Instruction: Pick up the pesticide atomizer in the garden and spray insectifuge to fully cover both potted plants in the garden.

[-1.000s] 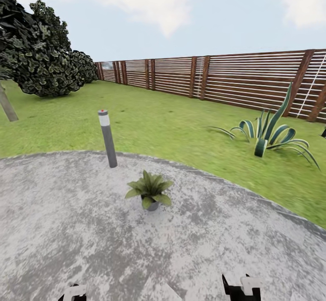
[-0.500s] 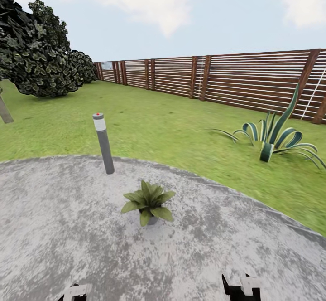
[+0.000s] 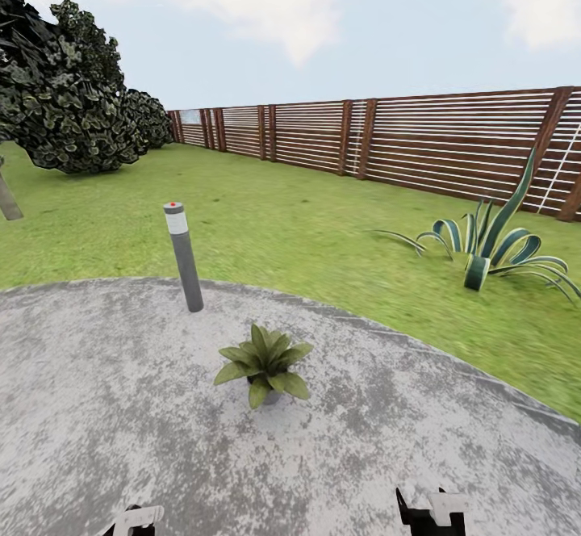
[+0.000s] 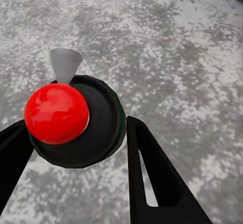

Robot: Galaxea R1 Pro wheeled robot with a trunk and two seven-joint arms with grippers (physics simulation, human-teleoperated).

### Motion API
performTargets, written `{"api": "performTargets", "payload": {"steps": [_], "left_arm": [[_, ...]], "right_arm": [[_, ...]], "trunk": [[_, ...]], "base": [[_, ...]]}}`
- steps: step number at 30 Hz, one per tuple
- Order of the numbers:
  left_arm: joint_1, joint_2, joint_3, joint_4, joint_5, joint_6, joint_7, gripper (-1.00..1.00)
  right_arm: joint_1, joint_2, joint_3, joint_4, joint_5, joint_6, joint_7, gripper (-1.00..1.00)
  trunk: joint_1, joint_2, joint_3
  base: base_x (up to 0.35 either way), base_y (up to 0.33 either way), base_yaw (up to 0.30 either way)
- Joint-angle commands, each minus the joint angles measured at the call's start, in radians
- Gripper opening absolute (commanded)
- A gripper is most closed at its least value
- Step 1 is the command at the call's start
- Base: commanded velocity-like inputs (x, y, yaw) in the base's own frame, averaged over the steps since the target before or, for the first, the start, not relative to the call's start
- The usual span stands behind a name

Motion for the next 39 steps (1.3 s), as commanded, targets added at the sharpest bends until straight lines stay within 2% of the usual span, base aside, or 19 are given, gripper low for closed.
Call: {"api": "performTargets", "payload": {"steps": [1,3,19,21,23,24,25,26,28,29,30,31,34,35,37,38,39], "left_arm": [[-0.001,0.000,0.001,0.001,0.002,-0.003,0.000,-1.00],[-0.001,0.000,0.000,0.001,0.002,-0.003,0.000,-1.00],[-0.001,0.001,-0.008,0.000,-0.004,-0.003,-0.015,-1.00],[-0.001,0.002,-0.016,-0.001,-0.010,0.000,-0.042,-1.00],[-0.004,0.006,-0.033,-0.001,-0.028,0.004,-0.103,-1.00],[-0.008,0.011,-0.060,-0.006,-0.059,0.010,-0.196,-1.00],[-0.010,0.015,-0.076,-0.011,-0.083,0.013,-0.265,-1.00],[-0.016,0.031,-0.091,-0.017,-0.120,0.017,-0.367,-1.00],[-0.043,0.069,-0.102,-0.021,-0.169,0.030,-0.497,-1.00],[-0.063,0.086,-0.105,-0.022,-0.194,0.044,-0.561,-1.00],[-0.075,0.093,-0.106,-0.023,-0.207,0.054,-0.594,-1.00],[-0.098,0.104,-0.107,-0.024,-0.232,0.078,-0.660,-1.00],[-0.181,0.119,-0.110,-0.028,-0.321,0.159,-0.835,-1.00],[-0.193,0.120,-0.110,-0.028,-0.342,0.169,-0.856,-1.00],[-0.232,0.119,-0.111,-0.030,-0.449,0.196,-0.913,-1.00],[-0.239,0.118,-0.111,-0.031,-0.479,0.200,-0.922,-1.00],[-0.250,0.115,-0.111,-0.034,-0.539,0.207,-0.936,-1.00]], "right_arm": [[-0.001,0.000,-0.009,0.001,0.006,-0.003,0.005,1.00],[-0.001,0.000,-0.008,0.001,0.006,-0.003,0.005,1.00],[-0.001,0.000,-0.005,0.001,0.010,0.000,0.005,1.00],[-0.001,0.001,0.021,0.000,0.024,0.002,0.006,1.00],[-0.001,0.001,0.072,-0.003,0.058,0.010,0.008,1.00],[-0.001,-0.001,0.134,-0.010,0.103,0.026,0.010,1.00],[-0.001,-0.003,0.173,-0.020,0.136,0.039,0.011,1.00],[-0.001,-0.005,0.219,-0.052,0.188,0.056,0.012,1.00],[-0.001,-0.006,0.260,-0.115,0.266,0.076,0.016,1.00],[-0.001,-0.006,0.271,-0.146,0.311,0.090,0.028,1.00],[-0.001,-0.006,0.275,-0.160,0.334,0.099,0.039,1.00],[-0.003,-0.005,0.281,-0.188,0.379,0.123,0.072,1.00],[-0.011,-0.002,0.288,-0.283,0.487,0.218,0.247,1.00],[-0.013,-0.002,0.289,-0.301,0.497,0.234,0.280,1.00],[-0.018,-0.001,0.290,-0.377,0.522,0.298,0.406,1.00],[-0.019,-0.001,0.290,-0.396,0.526,0.313,0.435,1.00],[-0.020,0.000,0.290,-0.430,0.531,0.337,0.488,1.00]], "trunk": [[0.000,0.000,-0.001],[0.000,0.000,-0.001],[-0.062,0.112,0.049],[-0.069,0.126,0.056],[-0.077,0.140,0.062],[-0.081,0.147,0.065],[-0.085,0.154,0.068],[-0.088,0.161,0.071],[-0.096,0.175,0.077],[-0.100,0.182,0.081],[-0.104,0.189,0.084],[-0.108,0.196,0.087],[-0.115,0.210,0.093],[-0.115,0.210,0.093],[-0.115,0.210,0.093],[-0.115,0.210,0.093],[-0.115,0.210,0.093]], "base": [[0.000,0.000,0.000],[0.000,0.000,0.000],[0.000,0.000,0.000],[0.000,0.000,0.000],[0.000,0.000,0.000],[0.000,0.000,0.000],[0.000,0.000,0.000],[0.000,0.000,0.000],[0.000,0.000,0.000],[0.000,0.000,0.000],[0.000,0.000,0.000],[0.000,0.000,0.000],[0.000,0.000,0.000],[0.000,0.000,0.000],[0.000,0.000,0.000],[0.000,0.000,0.000],[0.000,0.000,0.000]]}}
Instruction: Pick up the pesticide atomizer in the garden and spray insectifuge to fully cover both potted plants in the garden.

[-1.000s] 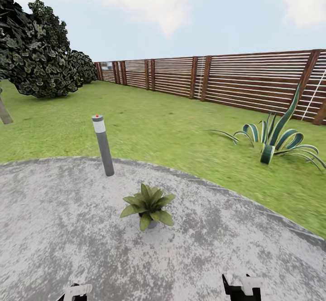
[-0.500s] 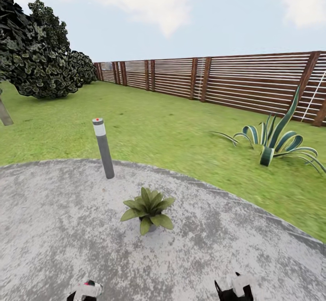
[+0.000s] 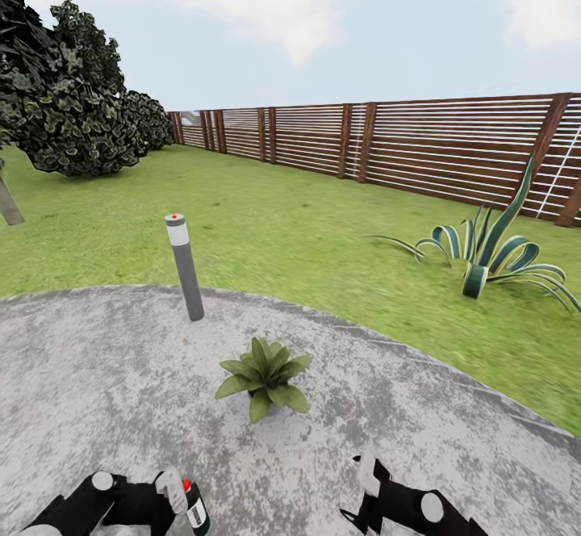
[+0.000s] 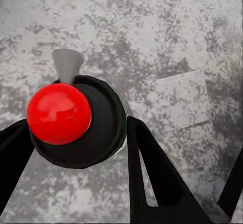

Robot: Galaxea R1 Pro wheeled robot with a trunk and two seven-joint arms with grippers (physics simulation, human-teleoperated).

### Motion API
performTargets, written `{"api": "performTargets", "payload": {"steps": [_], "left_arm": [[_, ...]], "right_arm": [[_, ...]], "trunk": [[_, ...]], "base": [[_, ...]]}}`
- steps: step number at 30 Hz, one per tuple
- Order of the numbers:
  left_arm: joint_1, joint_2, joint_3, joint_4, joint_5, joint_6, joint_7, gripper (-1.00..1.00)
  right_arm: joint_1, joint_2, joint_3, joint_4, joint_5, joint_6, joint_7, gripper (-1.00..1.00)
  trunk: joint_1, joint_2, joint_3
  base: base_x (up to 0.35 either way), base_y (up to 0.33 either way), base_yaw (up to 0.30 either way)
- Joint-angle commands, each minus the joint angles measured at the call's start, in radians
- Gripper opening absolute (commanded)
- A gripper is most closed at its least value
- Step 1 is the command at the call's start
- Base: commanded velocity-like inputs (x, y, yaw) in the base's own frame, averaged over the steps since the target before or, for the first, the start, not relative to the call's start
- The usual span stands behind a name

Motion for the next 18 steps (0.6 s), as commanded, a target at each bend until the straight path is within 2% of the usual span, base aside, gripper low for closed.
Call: {"api": "performTargets", "payload": {"steps": [1,3,6,10,15,17,18], "left_arm": [[-0.009,-0.003,0.001,-0.005,-0.065,-0.003,-0.011,-1.00],[-0.017,-0.006,0.001,-0.012,-0.157,0.001,-0.021,-1.00],[-0.021,-0.009,0.002,-0.015,-0.218,0.003,-0.026,-1.00],[-0.023,-0.013,0.001,-0.018,-0.244,0.000,-0.037,-1.00],[-0.024,-0.020,0.001,-0.042,-0.248,-0.001,-0.055,-1.00],[-0.024,-0.025,-0.003,-0.064,-0.248,-0.001,-0.059,-1.00],[-0.024,-0.030,-0.007,-0.072,-0.249,-0.001,-0.062,-1.00]], "right_arm": [[-0.001,0.000,0.002,-0.032,0.015,0.015,0.046,1.00],[-0.002,0.000,0.001,-0.084,0.017,0.045,0.124,1.00],[-0.002,0.002,0.001,-0.130,0.016,0.063,0.195,1.00],[-0.002,0.008,0.002,-0.148,0.015,0.069,0.234,1.00],[-0.002,0.013,0.002,-0.151,0.014,0.071,0.241,1.00],[-0.002,0.025,0.003,-0.151,0.014,0.071,0.243,1.00],[-0.002,0.032,0.003,-0.151,0.014,0.071,0.243,-1.00]], "trunk": [[0.000,0.000,-0.001],[0.000,0.000,-0.001],[0.000,0.000,-0.001],[0.000,0.000,-0.001],[0.000,0.000,-0.001],[0.000,0.000,-0.001],[0.000,0.000,-0.001]], "base": [[0.000,0.000,0.000],[0.000,0.000,0.000],[0.000,0.000,0.000],[0.000,0.000,0.000],[0.000,0.000,0.000],[0.000,0.000,0.000],[0.000,0.000,0.000]]}}
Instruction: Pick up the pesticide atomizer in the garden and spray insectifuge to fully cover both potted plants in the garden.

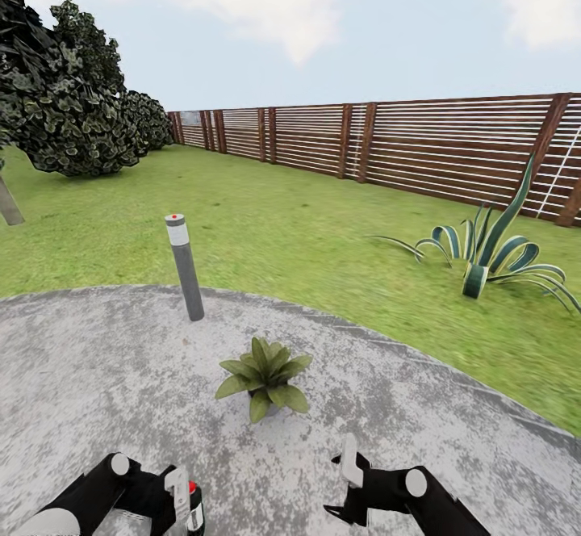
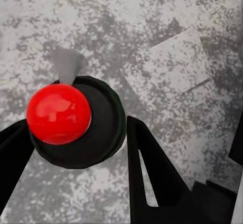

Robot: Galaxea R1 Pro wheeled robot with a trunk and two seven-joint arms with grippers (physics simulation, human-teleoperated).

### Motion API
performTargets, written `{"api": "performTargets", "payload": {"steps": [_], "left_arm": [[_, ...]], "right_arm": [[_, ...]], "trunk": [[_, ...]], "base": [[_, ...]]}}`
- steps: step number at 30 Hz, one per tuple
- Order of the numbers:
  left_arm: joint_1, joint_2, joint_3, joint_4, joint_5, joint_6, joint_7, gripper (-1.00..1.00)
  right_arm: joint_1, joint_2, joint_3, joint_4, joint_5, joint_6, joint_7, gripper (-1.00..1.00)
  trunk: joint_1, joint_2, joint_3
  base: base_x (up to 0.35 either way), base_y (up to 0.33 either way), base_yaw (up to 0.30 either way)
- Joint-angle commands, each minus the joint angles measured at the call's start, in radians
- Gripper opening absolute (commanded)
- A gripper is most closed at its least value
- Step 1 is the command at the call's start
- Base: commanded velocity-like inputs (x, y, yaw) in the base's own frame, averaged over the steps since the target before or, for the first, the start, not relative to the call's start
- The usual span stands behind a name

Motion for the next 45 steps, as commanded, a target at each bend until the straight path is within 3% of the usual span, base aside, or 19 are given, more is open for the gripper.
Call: {"api": "performTargets", "payload": {"steps": [1,7,12,17,21,24,45], "left_arm": [[0.000,-0.008,-0.008,-0.007,-0.009,-0.010,-0.002,-1.00],[0.000,-0.051,-0.055,-0.049,-0.011,-0.008,-0.004,-1.00],[0.000,-0.102,-0.079,-0.073,-0.013,-0.008,-0.003,-1.00],[-0.001,-0.150,-0.147,-0.077,-0.015,-0.006,-0.002,-1.00],[-0.002,-0.164,-0.187,-0.078,-0.014,-0.006,-0.003,-1.00],[-0.007,-0.182,-0.210,-0.100,-0.014,-0.005,-0.004,-1.00],[-0.010,-0.220,-0.213,-0.107,-0.011,-0.009,-0.005,-1.00]], "right_arm": [[0.000,0.005,0.002,0.000,0.010,-0.007,-0.001,-1.00],[0.000,0.026,0.002,-0.003,0.009,-0.007,-0.001,-1.00],[0.000,0.076,0.002,-0.004,0.009,-0.006,0.000,-1.00],[0.000,0.133,0.002,-0.005,0.009,-0.006,0.001,-1.00],[0.000,0.158,0.002,-0.004,0.009,-0.006,0.001,-1.00],[0.000,0.166,0.002,-0.004,0.009,-0.007,0.001,-1.00],[0.000,0.167,0.002,-0.005,0.010,-0.007,0.001,-1.00]], "trunk": [[0.000,0.000,-0.001],[0.000,0.000,-0.001],[0.000,0.000,-0.001],[0.000,0.000,-0.001],[0.000,0.000,-0.001],[0.000,0.000,-0.001],[0.000,0.000,-0.001]], "base": [[0.000,0.000,0.000],[0.000,0.000,0.000],[0.000,0.000,0.000],[0.000,0.000,0.000],[0.000,0.000,0.000],[0.000,0.000,0.000],[0.000,0.000,0.000]]}}
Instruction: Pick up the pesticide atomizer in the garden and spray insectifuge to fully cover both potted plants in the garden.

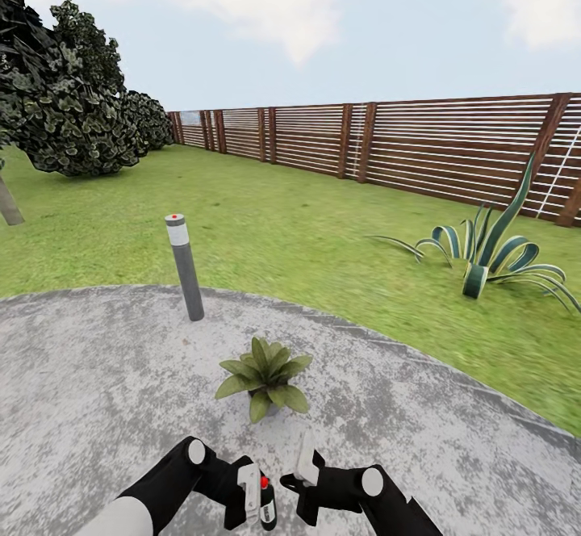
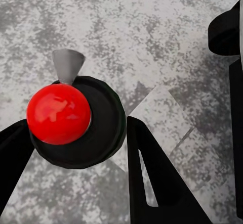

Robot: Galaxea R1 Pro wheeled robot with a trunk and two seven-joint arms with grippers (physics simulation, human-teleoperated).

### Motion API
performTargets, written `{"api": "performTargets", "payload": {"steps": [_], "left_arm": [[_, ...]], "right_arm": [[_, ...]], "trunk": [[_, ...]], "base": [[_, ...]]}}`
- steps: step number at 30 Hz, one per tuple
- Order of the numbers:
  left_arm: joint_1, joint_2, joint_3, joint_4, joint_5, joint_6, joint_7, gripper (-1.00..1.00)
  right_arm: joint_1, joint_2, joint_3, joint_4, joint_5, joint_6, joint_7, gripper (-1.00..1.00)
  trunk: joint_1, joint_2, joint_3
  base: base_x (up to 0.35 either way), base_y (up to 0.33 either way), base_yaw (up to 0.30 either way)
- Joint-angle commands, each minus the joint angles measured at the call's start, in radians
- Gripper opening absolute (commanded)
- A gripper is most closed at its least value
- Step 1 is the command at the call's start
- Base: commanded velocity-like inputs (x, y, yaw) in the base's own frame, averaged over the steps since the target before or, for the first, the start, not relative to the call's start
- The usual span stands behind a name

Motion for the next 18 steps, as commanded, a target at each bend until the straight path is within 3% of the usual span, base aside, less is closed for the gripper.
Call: {"api": "performTargets", "payload": {"steps": [1,18], "left_arm": [[0.000,-0.001,0.001,-0.001,-0.009,-0.010,0.000,-1.00],[0.000,-0.020,0.001,-0.001,-0.008,-0.010,0.000,-1.00]], "right_arm": [[0.000,0.000,-0.001,-0.001,0.010,-0.006,0.000,-1.00],[0.000,0.000,-0.001,-0.002,0.010,-0.007,-0.001,-1.00]], "trunk": [[0.000,0.000,-0.001],[0.000,0.000,-0.001]], "base": [[0.000,0.000,0.000],[0.000,0.000,0.000]]}}
